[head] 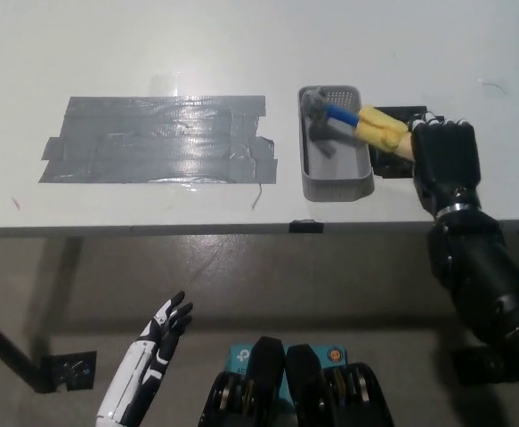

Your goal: The robot picks the hammer with right hand and hits the black area on the desk and places it back.

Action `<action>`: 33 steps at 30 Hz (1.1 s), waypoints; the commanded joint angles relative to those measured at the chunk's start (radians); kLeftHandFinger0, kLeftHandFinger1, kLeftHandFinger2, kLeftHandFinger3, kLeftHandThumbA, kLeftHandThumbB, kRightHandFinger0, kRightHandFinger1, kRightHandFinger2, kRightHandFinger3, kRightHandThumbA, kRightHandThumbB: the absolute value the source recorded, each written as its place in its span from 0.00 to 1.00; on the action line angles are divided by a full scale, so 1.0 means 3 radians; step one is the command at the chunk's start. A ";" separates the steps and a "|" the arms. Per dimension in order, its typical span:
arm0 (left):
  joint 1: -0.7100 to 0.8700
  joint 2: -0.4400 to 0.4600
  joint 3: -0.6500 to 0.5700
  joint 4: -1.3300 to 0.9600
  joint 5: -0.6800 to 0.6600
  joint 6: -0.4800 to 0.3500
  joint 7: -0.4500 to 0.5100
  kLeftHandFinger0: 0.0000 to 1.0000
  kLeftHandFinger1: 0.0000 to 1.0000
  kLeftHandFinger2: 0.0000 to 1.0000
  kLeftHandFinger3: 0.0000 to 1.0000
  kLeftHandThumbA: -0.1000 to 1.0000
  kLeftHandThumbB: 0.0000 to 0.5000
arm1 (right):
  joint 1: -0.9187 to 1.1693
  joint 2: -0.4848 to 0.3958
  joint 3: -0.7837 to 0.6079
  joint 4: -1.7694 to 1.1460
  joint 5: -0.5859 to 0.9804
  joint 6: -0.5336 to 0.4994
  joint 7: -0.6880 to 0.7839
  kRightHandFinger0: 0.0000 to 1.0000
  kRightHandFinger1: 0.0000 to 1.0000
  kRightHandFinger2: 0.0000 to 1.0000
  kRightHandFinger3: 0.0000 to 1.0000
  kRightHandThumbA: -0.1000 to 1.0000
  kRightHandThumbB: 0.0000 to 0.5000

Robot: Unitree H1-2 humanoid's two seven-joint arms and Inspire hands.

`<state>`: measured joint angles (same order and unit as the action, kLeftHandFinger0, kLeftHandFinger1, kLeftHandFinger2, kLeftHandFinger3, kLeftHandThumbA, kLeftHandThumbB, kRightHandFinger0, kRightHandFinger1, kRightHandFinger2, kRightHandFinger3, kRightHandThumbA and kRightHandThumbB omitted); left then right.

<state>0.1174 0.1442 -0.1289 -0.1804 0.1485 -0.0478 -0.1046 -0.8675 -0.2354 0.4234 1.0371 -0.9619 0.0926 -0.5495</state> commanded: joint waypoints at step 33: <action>-0.0212 0.0159 -0.0048 -0.0086 -0.0011 -0.0012 -0.0132 0.75 0.64 0.70 1.00 0.91 0.06 | -0.0341 -0.0119 -0.1411 -0.1292 0.1987 -0.0429 0.1465 0.00 0.22 0.70 0.79 0.00 0.24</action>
<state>0.0652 0.1658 -0.1379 -0.1697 0.1482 -0.0469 -0.1125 -0.8889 -0.2266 0.0385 0.7611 -0.5282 -0.0805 -0.2918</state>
